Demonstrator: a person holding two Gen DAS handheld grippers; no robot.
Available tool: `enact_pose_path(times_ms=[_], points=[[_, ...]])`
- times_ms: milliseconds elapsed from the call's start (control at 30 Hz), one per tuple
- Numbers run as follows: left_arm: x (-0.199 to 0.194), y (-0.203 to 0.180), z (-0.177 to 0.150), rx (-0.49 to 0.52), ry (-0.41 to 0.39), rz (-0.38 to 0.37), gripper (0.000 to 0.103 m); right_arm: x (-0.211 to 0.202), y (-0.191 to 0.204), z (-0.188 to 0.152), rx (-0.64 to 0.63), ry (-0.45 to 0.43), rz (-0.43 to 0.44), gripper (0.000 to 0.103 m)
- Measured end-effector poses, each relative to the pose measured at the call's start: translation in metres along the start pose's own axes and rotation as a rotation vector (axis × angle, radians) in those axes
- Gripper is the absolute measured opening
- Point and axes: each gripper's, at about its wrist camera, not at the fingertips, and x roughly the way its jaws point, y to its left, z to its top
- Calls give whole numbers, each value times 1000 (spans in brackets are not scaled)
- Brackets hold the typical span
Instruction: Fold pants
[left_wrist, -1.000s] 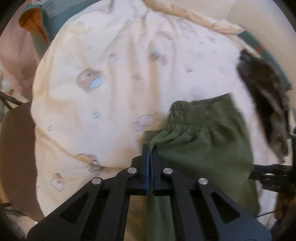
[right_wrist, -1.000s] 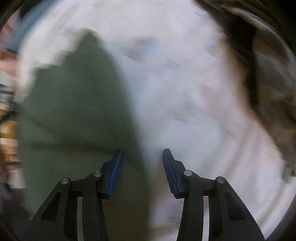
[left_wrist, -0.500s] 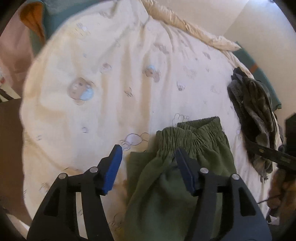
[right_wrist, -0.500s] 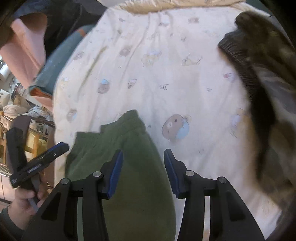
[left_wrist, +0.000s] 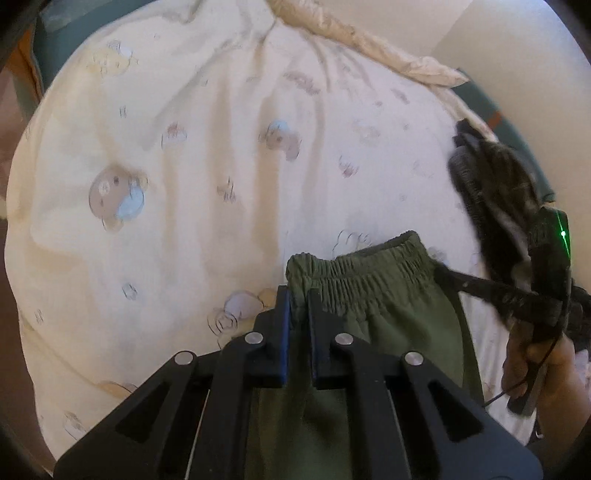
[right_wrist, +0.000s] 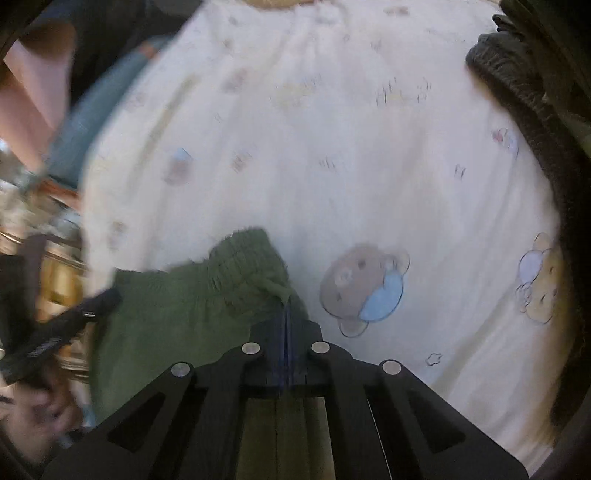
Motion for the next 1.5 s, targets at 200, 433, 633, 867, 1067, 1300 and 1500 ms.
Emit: enact_pose_path(times_ms=[200,433,633,867,1067,1300,1500], points=[[6,3,-3,49,-6,55,14,-20,14,-4,-110,-20,-172,46],[-45,12,-8,-66,-77,114,44,-102,28,-32,-86,-94,5,46],[-40,-54,-55,207,110,-111,44,-61,46,-66,-41,91,179,47],[13,-53,-95,336,242,64,45,-26,-3,-63,58,58,-148,47],[-15,-49,-91,237,216,60,45,-60,17,-56,30,-3,71,48],[-27,-40,-140,164,242,76,49,-11,81,-38,-152,110,113,45],[-19,-47,-160,310,221,130,49,11,36,-6,19,78,59,31]])
